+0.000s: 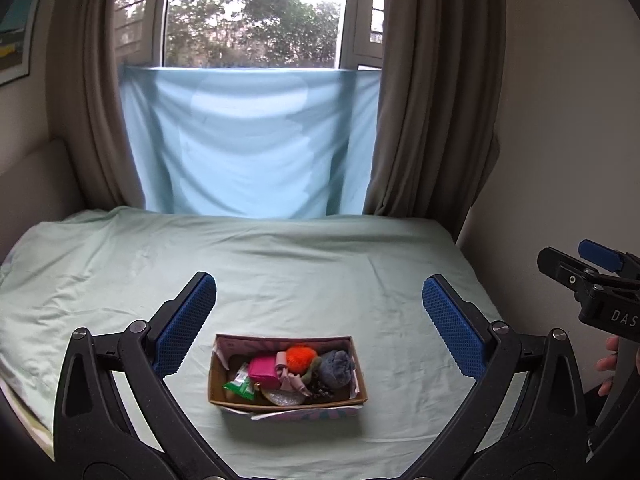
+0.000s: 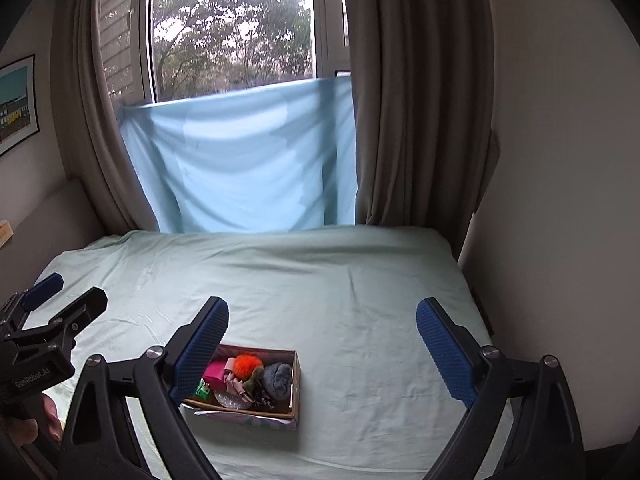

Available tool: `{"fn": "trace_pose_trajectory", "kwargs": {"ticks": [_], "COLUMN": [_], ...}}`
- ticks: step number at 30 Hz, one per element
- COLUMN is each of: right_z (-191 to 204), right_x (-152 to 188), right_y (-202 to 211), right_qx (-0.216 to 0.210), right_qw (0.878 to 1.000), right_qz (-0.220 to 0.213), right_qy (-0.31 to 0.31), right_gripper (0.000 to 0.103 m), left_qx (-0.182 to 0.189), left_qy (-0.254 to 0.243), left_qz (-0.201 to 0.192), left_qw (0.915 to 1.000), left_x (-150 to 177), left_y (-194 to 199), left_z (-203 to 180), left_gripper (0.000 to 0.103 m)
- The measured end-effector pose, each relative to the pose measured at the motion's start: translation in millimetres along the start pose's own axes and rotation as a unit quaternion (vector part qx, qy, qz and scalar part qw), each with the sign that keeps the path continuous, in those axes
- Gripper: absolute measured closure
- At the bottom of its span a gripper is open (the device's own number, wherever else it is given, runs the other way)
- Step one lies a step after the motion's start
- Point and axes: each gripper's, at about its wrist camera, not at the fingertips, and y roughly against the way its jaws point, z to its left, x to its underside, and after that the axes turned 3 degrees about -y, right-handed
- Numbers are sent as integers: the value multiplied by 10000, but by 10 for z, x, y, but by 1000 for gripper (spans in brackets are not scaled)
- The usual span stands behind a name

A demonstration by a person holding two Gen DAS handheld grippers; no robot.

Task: Organize soft objects

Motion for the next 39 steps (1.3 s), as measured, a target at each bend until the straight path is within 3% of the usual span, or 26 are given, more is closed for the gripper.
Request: {"fn": "trace_pose_trajectory", "kwargs": {"ticks": [11, 21, 39], "right_z": [-152, -248, -170], "right_x": [128, 132, 118], "right_y": [199, 256, 288], "right_qx": [129, 121, 101], "right_qw": [9991, 9992, 9992], "right_qz": [-395, -386, -381], "right_qy": [18, -58, -39], "right_gripper": [9, 9, 9], "left_qx": [-172, -378, -460], "left_qy": [32, -276, -302], "left_qz": [-307, -409, -492], "left_qw": [9994, 9981, 9973], "left_x": [127, 118, 151], "left_y": [228, 238, 318], "left_z": [-167, -333, -279], "left_gripper": [0, 0, 0]}}
